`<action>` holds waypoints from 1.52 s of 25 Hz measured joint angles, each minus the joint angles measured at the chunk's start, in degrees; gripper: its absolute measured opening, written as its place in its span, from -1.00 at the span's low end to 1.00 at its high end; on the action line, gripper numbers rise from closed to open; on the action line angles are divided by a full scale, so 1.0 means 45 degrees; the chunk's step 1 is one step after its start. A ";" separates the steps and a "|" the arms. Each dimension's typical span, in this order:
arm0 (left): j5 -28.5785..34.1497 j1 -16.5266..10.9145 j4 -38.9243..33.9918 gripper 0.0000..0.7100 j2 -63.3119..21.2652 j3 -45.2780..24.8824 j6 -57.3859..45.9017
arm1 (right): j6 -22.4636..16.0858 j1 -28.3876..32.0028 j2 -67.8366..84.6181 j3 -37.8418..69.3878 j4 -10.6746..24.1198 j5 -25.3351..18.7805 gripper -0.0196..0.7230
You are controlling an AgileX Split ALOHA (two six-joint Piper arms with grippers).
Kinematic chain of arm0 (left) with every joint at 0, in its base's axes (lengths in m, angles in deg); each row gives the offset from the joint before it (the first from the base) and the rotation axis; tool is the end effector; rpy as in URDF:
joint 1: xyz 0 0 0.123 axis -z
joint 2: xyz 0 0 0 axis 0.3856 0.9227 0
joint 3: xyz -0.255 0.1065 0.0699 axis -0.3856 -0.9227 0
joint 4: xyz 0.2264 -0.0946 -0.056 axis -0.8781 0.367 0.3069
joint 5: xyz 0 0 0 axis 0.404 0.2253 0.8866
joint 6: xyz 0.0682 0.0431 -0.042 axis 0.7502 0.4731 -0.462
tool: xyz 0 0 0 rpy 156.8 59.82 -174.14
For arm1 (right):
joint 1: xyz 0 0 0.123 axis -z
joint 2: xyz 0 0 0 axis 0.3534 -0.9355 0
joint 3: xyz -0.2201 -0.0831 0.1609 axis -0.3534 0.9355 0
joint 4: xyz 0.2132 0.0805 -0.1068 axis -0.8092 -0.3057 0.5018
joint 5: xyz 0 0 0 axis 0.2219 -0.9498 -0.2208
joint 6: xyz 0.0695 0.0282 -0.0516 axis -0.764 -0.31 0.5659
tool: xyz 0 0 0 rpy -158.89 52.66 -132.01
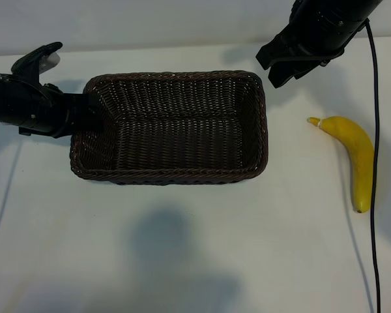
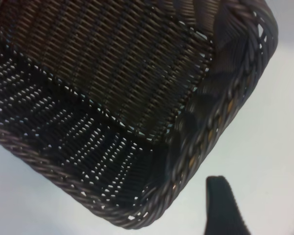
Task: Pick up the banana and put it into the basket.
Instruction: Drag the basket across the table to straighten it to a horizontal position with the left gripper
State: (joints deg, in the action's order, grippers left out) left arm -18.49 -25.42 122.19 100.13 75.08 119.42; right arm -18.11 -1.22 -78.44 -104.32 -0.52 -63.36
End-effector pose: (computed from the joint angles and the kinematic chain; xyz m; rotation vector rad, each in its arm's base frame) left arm 0.3536 -0.0227 0.1546 -0.1026 2.6404 -0.6293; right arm 0.3538 0.1663 0.3054 -0.7583 2.7207 0.4081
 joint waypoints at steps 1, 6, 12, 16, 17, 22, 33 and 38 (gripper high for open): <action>-0.0006 0.0000 0.0012 -0.56 0.0000 0.0000 0.0000 | 0.0000 0.0000 0.0000 0.0000 0.0000 0.0000 0.10; -0.0012 0.0000 0.0012 -0.56 0.0000 0.0000 -0.0024 | 0.0000 0.0000 0.0000 0.0000 0.0000 0.0000 0.10; -0.0005 0.0000 0.0012 -0.56 0.0000 0.0000 -0.0024 | 0.0000 0.0000 0.0000 0.0000 0.0000 0.0000 0.10; -0.0009 0.0000 0.0012 -0.56 0.0000 0.0000 -0.0024 | -0.0028 0.0000 0.0000 0.0000 0.0000 0.0000 0.10; -0.0010 0.0000 0.0012 -0.56 0.0000 0.0000 -0.0024 | -0.0040 0.0000 0.0000 0.0000 0.0000 0.0000 0.10; -0.0007 0.0000 0.0012 -0.56 0.0030 0.0000 -0.0024 | -0.0038 0.0000 0.0000 0.0000 0.0000 0.0000 0.10; -0.0012 0.0000 0.0066 -0.56 0.0422 0.0027 -0.0042 | -0.0070 0.0000 0.0000 0.0000 0.0000 -0.0240 0.10; 0.0003 0.0000 0.0066 -0.55 0.0422 0.0027 -0.0052 | -0.0079 0.0000 0.0000 0.0000 0.0000 -0.0248 0.10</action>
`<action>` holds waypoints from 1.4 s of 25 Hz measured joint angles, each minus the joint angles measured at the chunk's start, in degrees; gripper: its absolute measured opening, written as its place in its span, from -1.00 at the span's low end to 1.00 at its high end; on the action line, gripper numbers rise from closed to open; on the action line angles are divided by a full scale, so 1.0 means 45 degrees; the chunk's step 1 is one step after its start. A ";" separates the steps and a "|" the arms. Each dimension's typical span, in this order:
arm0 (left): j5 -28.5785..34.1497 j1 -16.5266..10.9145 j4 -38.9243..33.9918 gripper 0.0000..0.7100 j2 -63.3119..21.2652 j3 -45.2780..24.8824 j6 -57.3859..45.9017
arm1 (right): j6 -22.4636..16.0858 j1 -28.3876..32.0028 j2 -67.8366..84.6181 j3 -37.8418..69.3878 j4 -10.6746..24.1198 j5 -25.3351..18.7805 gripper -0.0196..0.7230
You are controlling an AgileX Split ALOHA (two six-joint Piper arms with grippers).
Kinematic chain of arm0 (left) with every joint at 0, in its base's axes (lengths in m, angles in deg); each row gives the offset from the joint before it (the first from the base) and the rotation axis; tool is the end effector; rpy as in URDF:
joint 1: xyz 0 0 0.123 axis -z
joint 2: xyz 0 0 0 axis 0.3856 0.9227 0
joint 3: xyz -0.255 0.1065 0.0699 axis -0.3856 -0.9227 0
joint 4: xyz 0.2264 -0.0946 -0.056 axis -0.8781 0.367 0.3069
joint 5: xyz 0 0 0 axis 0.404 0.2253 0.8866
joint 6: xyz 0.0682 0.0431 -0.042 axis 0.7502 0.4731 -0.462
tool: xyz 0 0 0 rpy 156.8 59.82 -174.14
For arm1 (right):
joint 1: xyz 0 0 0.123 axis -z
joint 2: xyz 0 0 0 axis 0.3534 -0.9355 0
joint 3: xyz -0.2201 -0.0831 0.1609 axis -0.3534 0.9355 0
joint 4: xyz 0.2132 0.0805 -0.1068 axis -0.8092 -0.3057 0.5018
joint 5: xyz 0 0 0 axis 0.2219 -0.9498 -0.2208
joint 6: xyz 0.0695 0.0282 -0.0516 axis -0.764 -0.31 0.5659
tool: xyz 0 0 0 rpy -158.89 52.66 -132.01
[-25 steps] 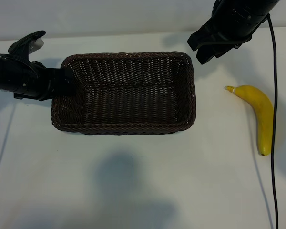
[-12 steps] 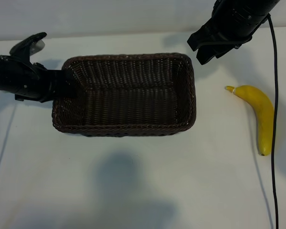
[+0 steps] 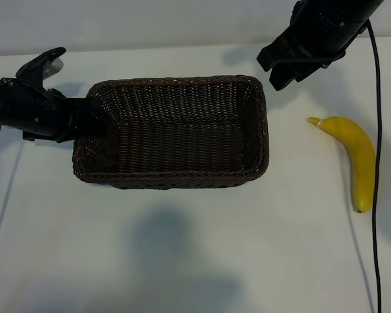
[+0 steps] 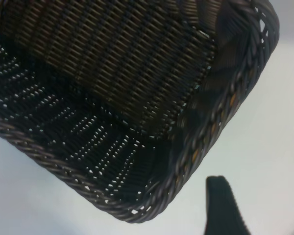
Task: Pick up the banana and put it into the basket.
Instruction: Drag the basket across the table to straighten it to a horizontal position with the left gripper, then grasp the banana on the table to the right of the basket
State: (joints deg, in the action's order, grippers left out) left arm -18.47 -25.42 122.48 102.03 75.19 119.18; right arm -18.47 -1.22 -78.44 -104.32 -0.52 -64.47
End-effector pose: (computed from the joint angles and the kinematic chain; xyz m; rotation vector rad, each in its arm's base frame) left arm 0.3550 -0.0228 0.1435 -0.1249 2.6686 -0.6400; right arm 0.3521 0.1658 0.3049 -0.7587 2.7413 0.4103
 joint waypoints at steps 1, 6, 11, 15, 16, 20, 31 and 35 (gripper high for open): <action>0.0014 0.0000 0.0012 -0.52 0.0000 0.0000 -0.0028 | 0.0000 0.0000 0.0000 0.0000 0.0000 0.0000 0.10; 0.0580 0.0000 0.0229 0.22 0.0000 0.0000 -0.0209 | 0.0000 0.0000 0.0000 0.0000 0.0000 0.0000 0.10; 0.0818 0.0000 0.0230 0.71 0.0000 0.0000 -0.0458 | 0.0000 0.0000 0.0000 0.0000 0.0040 0.0000 0.10; 0.1220 0.0000 0.0230 0.70 -0.0012 0.0000 -0.0467 | 0.0000 0.0000 0.0000 0.0000 0.0243 -0.0021 0.10; 0.1284 0.0000 0.0198 0.70 -0.0025 0.0000 -0.0504 | 0.0000 0.0000 0.0000 0.0000 0.0259 -0.0018 0.10; 0.1326 0.0000 -0.0597 0.70 -0.0567 0.0000 -0.1195 | 0.0000 0.0000 0.0000 0.0000 0.0287 -0.0024 0.10; 0.2079 0.0000 -0.5095 0.69 -0.3012 0.0000 -0.4282 | 0.0000 0.0000 0.0000 0.0000 0.0310 -0.0034 0.10; 0.2503 0.0000 -0.5557 0.68 -0.4211 0.0000 -0.4427 | 0.0000 0.0000 0.0000 0.0000 0.0310 -0.0034 0.10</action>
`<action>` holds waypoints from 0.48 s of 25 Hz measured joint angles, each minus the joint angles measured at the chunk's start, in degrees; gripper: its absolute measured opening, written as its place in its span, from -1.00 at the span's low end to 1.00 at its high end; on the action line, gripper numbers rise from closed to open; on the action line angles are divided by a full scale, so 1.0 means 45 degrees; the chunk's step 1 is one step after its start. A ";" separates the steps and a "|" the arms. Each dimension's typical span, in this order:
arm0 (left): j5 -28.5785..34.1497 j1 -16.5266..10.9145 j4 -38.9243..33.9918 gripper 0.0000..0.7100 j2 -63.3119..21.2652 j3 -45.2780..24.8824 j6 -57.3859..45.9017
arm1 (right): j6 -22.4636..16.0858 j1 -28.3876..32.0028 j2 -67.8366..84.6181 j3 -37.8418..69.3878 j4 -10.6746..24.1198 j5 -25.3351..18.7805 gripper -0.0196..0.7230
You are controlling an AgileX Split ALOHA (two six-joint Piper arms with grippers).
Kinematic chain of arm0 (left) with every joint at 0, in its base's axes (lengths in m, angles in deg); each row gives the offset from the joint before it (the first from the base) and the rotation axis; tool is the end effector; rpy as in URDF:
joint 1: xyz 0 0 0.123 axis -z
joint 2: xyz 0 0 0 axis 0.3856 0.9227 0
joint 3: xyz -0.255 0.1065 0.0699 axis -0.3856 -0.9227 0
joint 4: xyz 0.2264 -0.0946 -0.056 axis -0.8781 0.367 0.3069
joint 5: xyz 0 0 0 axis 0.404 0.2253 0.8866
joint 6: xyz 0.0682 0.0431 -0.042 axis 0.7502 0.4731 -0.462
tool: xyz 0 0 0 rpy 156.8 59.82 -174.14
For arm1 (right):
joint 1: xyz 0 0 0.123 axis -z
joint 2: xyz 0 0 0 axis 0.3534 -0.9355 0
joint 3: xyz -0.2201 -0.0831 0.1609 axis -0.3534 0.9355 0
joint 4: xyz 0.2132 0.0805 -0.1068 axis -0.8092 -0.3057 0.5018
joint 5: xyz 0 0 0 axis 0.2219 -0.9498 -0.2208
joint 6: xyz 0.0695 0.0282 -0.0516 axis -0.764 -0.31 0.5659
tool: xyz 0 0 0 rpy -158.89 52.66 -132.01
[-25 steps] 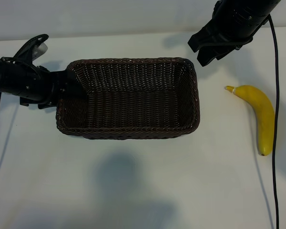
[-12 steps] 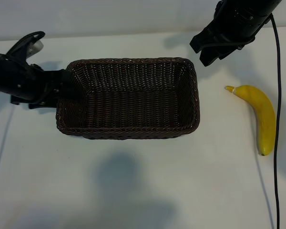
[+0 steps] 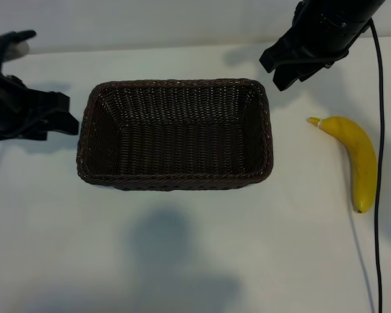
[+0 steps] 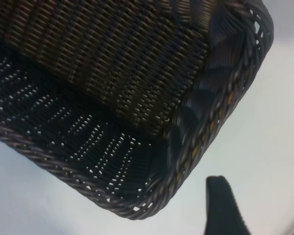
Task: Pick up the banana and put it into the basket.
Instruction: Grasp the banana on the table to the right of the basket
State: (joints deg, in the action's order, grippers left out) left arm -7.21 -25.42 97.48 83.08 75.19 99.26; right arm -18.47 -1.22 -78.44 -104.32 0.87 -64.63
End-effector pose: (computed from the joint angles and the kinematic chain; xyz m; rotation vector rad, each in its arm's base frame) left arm 0.3074 -0.0158 0.2383 0.0142 2.6850 -0.4527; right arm 0.3526 0.1639 0.3043 -0.7680 2.7440 0.3762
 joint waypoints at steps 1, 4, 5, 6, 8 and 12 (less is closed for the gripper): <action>0.0089 0.0000 -0.0084 0.68 -0.0280 0.0000 0.0000 | 0.0000 0.0000 0.0000 0.0000 0.0000 0.0000 0.10; 0.0365 0.0000 -0.0192 0.68 -0.1201 0.0000 0.0000 | 0.0000 0.0000 0.0000 0.0000 0.0000 0.0000 0.10; 0.0449 0.0000 -0.0237 0.68 -0.1486 0.0000 0.0000 | 0.0000 0.0000 0.0000 0.0000 0.0000 0.0000 0.10; 0.0552 0.0000 -0.0287 0.68 -0.1742 0.0000 0.0000 | 0.0000 0.0000 0.0000 0.0000 0.0000 0.0000 0.10; 0.0814 0.0000 -0.0363 0.68 -0.2096 0.0000 0.0000 | 0.0000 0.0000 0.0000 0.0000 0.0000 0.0000 0.10; 0.1102 0.0000 -0.0363 0.68 -0.2466 0.0000 0.0078 | 0.0000 0.0000 0.0000 0.0000 0.0005 -0.0039 0.10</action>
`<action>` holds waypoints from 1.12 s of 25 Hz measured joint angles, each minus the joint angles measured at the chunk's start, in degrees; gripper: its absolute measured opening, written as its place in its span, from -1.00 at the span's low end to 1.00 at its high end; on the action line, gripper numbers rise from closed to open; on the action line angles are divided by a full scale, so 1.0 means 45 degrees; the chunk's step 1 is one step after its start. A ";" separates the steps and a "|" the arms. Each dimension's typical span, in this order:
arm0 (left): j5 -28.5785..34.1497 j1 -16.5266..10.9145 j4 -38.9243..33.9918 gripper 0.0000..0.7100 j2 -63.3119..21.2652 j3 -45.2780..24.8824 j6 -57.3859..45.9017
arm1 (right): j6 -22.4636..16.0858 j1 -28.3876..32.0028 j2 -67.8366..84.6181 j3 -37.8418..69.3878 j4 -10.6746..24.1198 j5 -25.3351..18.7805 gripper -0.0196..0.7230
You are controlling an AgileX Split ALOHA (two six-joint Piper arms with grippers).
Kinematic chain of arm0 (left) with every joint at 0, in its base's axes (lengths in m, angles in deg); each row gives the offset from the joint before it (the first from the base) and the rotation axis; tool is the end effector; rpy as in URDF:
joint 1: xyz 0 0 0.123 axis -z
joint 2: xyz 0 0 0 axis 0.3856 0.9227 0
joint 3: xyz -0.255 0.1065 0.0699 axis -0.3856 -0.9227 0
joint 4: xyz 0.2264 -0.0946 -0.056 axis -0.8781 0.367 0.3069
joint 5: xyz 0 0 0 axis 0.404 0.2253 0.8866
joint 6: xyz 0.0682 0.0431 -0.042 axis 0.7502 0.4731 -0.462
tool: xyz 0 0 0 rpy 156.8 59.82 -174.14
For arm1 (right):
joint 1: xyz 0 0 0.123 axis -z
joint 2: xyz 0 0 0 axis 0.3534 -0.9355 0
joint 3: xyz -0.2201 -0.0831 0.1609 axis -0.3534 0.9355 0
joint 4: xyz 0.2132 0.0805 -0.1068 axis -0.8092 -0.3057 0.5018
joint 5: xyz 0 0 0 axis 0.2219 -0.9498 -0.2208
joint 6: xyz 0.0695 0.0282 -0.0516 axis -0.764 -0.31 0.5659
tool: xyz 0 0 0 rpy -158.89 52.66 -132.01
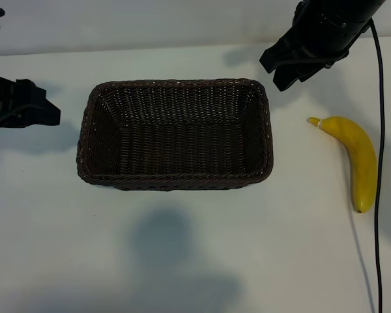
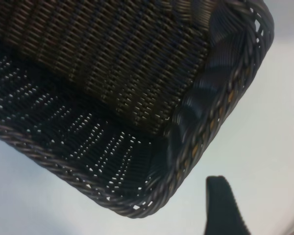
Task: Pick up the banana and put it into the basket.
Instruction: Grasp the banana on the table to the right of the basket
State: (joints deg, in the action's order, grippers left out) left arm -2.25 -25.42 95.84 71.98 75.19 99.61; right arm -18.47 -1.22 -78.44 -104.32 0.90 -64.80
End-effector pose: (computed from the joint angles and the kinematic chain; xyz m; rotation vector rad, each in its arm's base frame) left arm 0.2726 -0.0183 0.2911 0.1152 2.5779 -0.4261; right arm 0.3524 0.1638 0.3043 -0.7694 2.7467 0.3756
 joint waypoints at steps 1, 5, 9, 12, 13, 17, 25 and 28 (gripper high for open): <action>0.0048 0.0000 -0.0010 0.68 -0.0070 0.0000 0.0073 | 0.0000 0.0000 0.0000 0.0000 0.0000 0.0000 0.10; 0.0286 0.0000 -0.0014 0.68 -0.0262 0.0000 0.0374 | -0.0070 0.0000 0.0000 0.0000 0.0000 -0.0026 0.10; 0.0334 0.0000 -0.0003 0.68 -0.0262 0.0000 0.0462 | -0.0149 0.0000 0.0000 0.0000 0.0011 -0.0042 0.10; 0.0334 0.0000 -0.0003 0.68 -0.0262 0.0000 0.0486 | -0.0149 0.0000 0.0000 0.0000 0.0196 0.0032 0.10; 0.0334 0.0000 -0.0003 0.68 -0.0262 0.0000 0.0498 | -0.0149 0.0000 0.0000 0.0000 0.0358 0.0032 0.10; 0.0364 0.0000 -0.0003 0.68 -0.0262 0.0000 0.0523 | -0.0299 0.0000 0.0000 0.0000 0.1843 -0.0066 0.17; 0.0364 0.0000 -0.0003 0.68 -0.0262 0.0000 0.0573 | -0.0594 0.0000 0.0000 0.0000 0.4038 -0.0114 0.95; 0.0352 0.0000 -0.0024 0.68 -0.0262 0.0000 0.0573 | -0.1041 0.0000 0.0000 0.0000 0.4288 -0.0114 0.97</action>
State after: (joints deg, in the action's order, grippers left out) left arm -0.67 -25.42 95.73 70.80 75.19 102.19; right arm -23.15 -1.22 -78.44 -104.32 20.20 -65.31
